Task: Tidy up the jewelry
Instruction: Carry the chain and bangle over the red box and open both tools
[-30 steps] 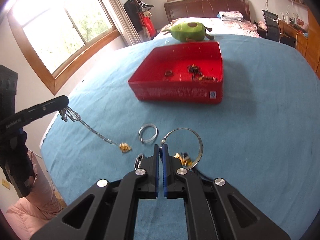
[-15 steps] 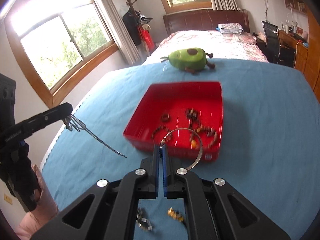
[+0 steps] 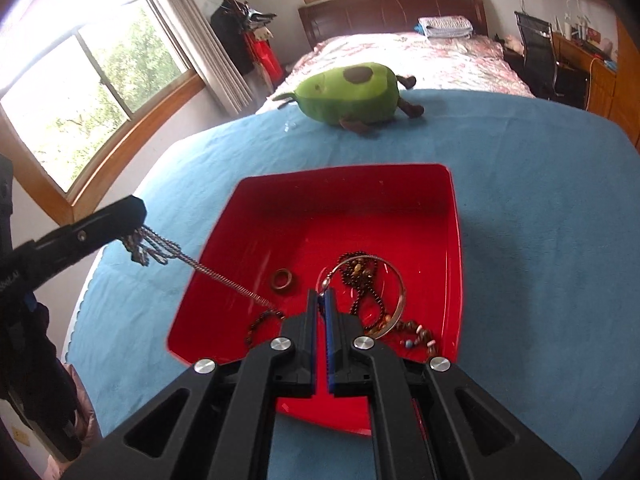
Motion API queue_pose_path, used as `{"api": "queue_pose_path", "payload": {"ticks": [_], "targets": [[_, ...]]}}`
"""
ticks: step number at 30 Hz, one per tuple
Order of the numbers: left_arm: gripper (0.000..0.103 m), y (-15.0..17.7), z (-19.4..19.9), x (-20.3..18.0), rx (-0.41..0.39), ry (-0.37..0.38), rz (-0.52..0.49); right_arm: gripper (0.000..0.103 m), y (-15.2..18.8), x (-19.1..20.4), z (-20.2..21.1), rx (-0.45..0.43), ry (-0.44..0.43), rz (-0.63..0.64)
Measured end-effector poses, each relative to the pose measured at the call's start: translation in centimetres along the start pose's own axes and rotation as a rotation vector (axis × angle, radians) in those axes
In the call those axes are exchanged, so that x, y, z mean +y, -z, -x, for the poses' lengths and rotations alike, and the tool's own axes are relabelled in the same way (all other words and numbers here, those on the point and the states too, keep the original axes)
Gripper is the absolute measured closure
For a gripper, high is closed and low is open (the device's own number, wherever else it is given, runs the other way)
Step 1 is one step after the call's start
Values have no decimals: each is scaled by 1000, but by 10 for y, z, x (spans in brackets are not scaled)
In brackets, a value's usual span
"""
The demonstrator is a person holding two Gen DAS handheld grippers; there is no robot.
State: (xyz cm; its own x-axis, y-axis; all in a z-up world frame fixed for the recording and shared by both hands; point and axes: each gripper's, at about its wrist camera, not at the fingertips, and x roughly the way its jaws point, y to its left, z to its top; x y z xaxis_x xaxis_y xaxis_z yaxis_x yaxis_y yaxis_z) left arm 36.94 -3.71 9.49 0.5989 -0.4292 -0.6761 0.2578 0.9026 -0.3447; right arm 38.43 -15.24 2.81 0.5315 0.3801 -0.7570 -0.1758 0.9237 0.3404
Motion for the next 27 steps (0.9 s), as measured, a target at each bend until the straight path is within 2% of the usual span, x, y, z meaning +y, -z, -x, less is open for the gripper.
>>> {"api": "queue_pose_path", "payload": {"ticks": [9,16,17,18,19,20,22,24,25,26,27], "targets": [[92,10,-79,37,123,-44,50,100,1,-16,-58,74,31,-6],[90,20,-102,46,170,-54,54,95,6,-18,-70,102,28,-6],[84,20,-102,46,172,-51,53,94,6,-19,-69,97,29,-7],[71,21,-101,45,172,-51,54,93,7,-19,-67,93,30,-7],[64,21,-100,45,166,-55,56,93,7,-19,-66,90,30,-7],[58,21,-98,45,156,-56,58,93,7,-19,-63,85,28,-7],[55,21,-90,44,136,-49,54,93,6,-19,-60,77,22,-12],[43,20,-80,42,116,-42,61,84,6,-19,-52,59,16,-18],[41,20,-75,40,102,-41,66,72,7,-18,-47,47,14,-16],[36,20,-66,39,76,-43,67,64,9,-16,-39,28,17,-12],[31,22,-57,35,58,-47,60,61,9,-14,-33,11,22,-7]]}}
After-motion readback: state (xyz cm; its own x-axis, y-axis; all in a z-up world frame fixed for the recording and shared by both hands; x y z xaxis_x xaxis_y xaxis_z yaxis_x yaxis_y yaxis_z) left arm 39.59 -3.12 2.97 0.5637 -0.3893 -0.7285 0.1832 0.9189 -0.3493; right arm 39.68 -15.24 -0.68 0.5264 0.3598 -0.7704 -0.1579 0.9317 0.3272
